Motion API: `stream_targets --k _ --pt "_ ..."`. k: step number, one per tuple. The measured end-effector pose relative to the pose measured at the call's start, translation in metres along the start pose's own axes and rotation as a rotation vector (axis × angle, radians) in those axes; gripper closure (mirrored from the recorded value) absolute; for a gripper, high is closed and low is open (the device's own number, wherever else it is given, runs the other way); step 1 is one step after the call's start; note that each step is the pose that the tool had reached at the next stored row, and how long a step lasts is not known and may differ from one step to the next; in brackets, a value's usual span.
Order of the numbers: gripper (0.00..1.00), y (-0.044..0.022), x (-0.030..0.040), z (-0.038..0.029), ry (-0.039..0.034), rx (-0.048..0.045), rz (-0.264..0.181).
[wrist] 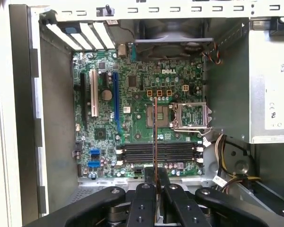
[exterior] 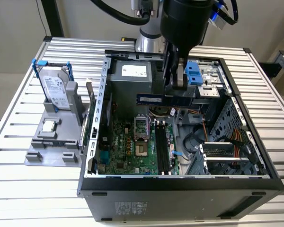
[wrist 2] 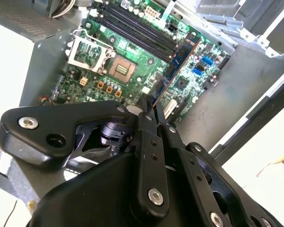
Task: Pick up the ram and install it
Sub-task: 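Pick up the ram and move it above insertion slot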
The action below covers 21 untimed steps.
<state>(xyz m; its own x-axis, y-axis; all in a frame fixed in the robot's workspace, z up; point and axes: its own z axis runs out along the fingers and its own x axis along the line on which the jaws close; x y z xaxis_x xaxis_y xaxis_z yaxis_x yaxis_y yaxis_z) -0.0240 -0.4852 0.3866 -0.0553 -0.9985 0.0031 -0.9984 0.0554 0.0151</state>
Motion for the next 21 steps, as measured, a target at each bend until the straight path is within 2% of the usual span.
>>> stream_targets --k 21 --pt "1.00 -0.0190 -0.0010 -0.0003 0.0000 0.0000 0.000"
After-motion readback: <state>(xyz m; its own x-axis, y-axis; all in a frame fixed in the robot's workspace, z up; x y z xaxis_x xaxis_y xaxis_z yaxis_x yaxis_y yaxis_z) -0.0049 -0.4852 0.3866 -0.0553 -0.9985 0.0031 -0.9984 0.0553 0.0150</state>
